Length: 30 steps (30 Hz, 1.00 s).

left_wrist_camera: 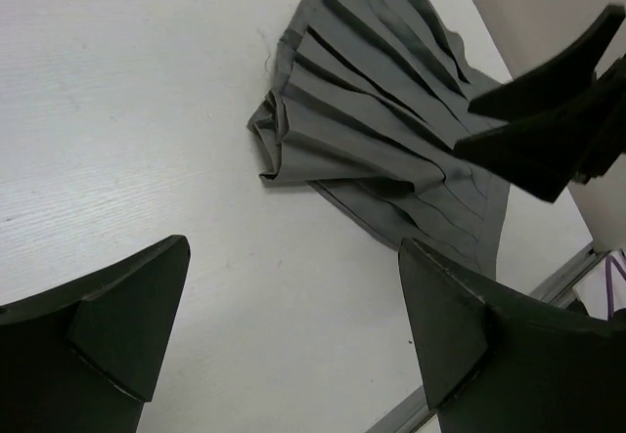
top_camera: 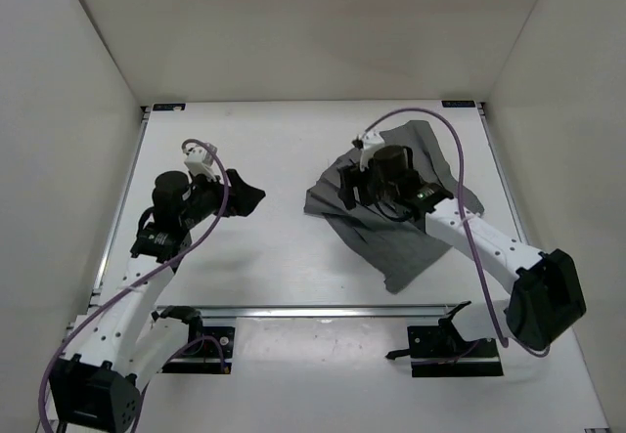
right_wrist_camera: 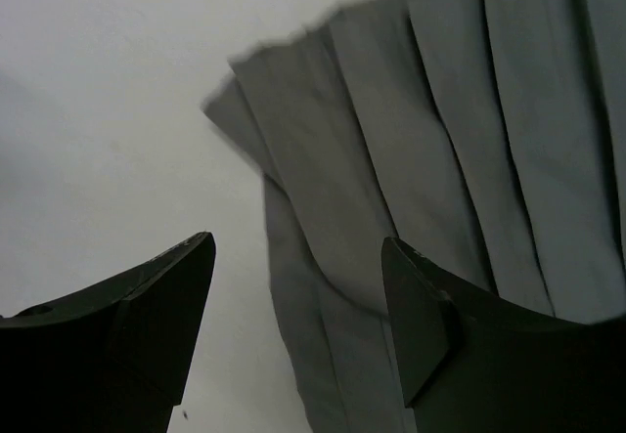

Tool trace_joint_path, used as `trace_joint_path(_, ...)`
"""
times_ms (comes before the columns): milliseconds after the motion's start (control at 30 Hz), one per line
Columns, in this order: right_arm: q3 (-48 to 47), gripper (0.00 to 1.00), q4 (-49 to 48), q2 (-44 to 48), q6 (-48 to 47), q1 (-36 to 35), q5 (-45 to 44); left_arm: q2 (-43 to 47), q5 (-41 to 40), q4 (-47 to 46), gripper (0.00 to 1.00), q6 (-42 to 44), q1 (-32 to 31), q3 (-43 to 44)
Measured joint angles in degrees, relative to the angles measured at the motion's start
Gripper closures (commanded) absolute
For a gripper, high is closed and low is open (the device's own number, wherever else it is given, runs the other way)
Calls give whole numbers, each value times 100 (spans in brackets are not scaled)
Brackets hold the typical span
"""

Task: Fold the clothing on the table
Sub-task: Move the skirt to the center of the board

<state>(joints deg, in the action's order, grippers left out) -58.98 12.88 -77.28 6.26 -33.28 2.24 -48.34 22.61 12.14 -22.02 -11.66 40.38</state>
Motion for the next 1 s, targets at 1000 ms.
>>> trace_joint_path(1000,-1287,44,-122,-3274,931,-732,1069,-507,428,-927,1,-42,-149,-831)
